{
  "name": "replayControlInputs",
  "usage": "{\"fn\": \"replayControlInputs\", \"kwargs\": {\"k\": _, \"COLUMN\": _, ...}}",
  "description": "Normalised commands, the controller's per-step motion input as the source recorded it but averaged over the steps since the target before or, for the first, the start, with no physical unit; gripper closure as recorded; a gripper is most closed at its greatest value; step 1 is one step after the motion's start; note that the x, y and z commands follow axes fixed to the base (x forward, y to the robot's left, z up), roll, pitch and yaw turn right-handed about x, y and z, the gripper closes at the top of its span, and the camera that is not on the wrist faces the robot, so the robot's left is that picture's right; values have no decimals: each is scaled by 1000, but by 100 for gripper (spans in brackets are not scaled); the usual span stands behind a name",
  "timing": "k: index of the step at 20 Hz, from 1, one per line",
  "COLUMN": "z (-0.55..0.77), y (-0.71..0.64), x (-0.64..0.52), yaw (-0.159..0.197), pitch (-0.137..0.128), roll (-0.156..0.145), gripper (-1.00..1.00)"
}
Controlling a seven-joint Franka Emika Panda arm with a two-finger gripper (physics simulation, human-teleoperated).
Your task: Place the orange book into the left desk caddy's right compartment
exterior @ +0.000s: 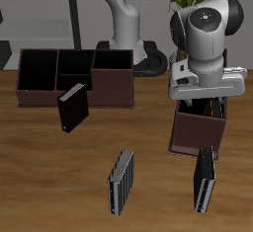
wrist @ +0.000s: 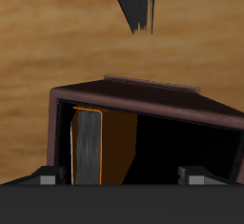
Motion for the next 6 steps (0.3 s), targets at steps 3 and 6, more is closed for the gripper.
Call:
{"fn": "replayControlInputs", "kwargs": {"k": 3, "z": 121, "y": 40, "x": -148, "yaw": 6, "pitch": -27, "roll": 23, "gripper": -100}}
{"fn": "replayControlInputs", "kwargs": {"k": 6, "z": 97, "y": -21, "x": -102, "yaw": 21, "pitch": -14, "roll": 7, "gripper": -100}}
